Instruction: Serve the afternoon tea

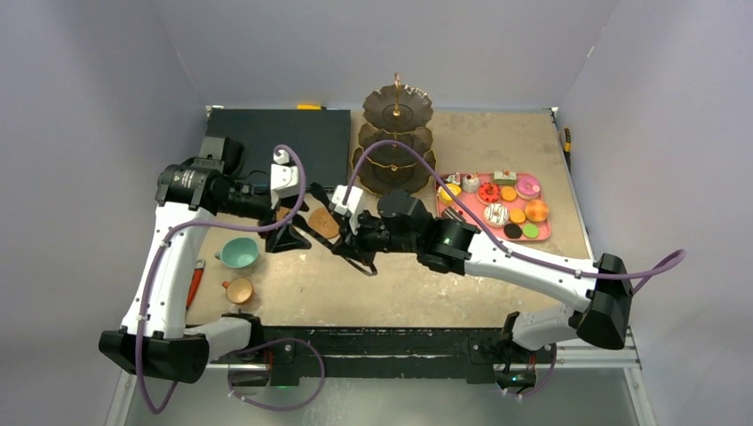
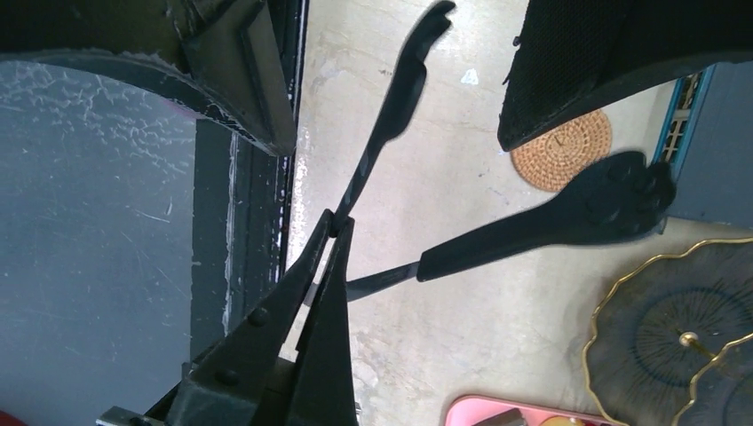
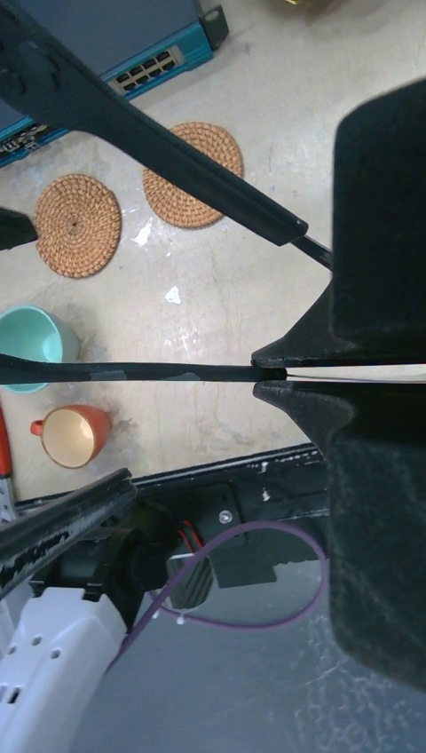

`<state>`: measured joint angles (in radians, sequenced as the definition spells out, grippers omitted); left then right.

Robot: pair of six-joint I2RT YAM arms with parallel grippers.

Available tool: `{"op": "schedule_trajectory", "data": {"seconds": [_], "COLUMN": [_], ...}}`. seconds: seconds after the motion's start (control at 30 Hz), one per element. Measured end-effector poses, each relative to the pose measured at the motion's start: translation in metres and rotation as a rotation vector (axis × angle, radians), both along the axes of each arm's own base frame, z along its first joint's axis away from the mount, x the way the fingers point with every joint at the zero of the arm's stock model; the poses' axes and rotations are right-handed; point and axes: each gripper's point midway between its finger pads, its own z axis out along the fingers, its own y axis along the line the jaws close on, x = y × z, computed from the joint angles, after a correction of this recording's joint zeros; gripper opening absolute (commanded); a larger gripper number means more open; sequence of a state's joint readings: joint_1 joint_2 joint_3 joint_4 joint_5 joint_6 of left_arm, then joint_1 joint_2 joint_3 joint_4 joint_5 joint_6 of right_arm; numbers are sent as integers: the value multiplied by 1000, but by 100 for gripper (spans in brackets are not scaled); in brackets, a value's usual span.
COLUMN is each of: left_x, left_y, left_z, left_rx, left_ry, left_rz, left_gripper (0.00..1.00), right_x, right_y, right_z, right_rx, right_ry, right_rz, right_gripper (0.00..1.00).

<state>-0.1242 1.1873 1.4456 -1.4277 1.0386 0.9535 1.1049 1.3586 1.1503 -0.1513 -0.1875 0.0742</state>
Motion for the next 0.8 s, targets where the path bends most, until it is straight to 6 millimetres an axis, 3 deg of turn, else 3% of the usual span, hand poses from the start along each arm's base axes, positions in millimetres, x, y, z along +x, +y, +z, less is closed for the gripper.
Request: {"op": "schedule_trajectory", "data": {"seconds": [0.07, 0.13, 0.3, 0.33, 0.47, 0.67, 0.8], "left_x": [-2, -5, -10, -10, -16, -15, -10], "left_y": [-3, -7, -14, -14, -17, -13, -8], "left_z": [-2, -3, -9, -10, -16, -24, -24], "left_rx": [4, 9, 39, 48, 88, 166, 207], "left_ry": [8, 15, 34, 37, 38, 10, -34], "left_rz": [-17, -41, -78, -82, -108, -115, -103], "left_gripper": [74, 62, 17, 13, 15, 38, 37], "right_x": [-2, -5, -6, -5, -2, 2, 1], "right_y": [0, 1, 7, 6, 4, -1, -4], "right_z": [1, 4, 6, 3, -4, -2, -3], "right_rx": [-8, -17, -60, -73, -103, -133, -153], "right_ry": [-26, -47, -81, -86, -111, -149, -155], "right_rz": [37, 80, 154, 159, 172, 182, 190], "right_gripper": [0, 0, 0, 0, 0, 0, 0]}}
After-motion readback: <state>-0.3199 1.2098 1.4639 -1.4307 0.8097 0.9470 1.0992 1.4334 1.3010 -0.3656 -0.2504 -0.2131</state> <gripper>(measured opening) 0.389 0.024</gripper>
